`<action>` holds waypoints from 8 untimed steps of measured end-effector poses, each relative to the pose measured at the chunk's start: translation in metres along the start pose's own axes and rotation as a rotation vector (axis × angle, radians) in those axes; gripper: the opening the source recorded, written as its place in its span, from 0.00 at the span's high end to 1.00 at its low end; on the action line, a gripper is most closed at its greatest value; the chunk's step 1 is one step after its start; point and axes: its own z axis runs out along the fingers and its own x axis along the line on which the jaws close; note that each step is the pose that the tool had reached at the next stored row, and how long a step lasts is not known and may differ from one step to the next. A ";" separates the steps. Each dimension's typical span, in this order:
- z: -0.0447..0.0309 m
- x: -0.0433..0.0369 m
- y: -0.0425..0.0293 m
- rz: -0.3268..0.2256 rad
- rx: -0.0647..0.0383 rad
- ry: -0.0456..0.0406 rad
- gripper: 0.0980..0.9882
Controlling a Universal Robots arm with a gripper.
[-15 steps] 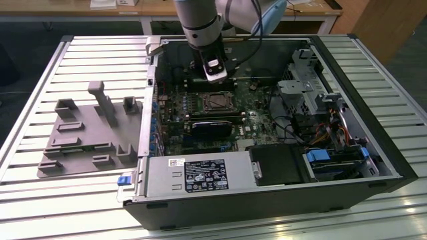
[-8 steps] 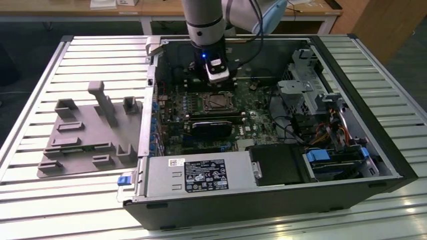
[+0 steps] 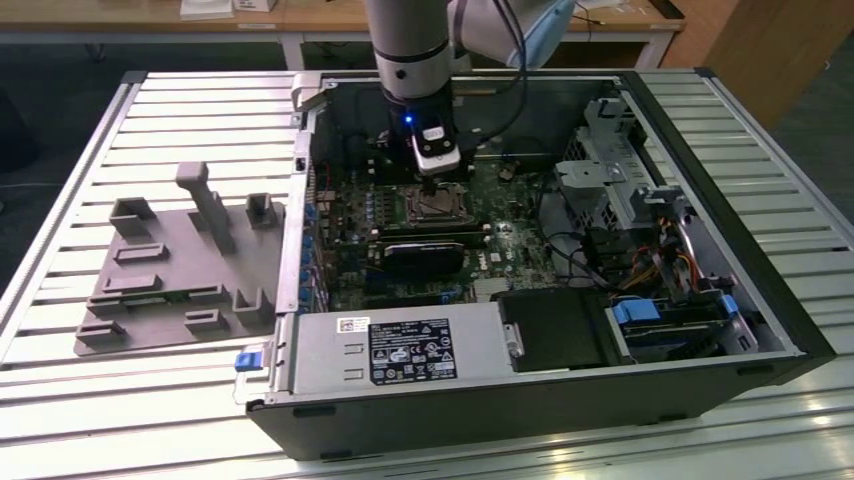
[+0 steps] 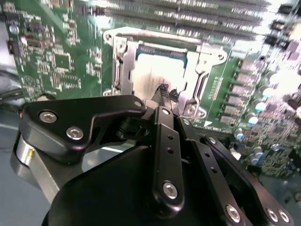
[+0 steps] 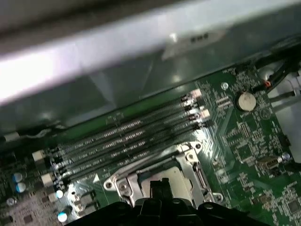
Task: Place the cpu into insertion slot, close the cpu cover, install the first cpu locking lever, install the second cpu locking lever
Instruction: 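Install the first cpu locking lever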
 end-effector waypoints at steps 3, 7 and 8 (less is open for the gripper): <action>-0.0002 -0.0022 -0.0052 0.001 0.002 0.0015 0.99; -0.0002 -0.0032 -0.0074 0.001 0.008 0.0024 0.99; -0.0002 -0.0032 -0.0075 0.001 0.008 0.0024 0.99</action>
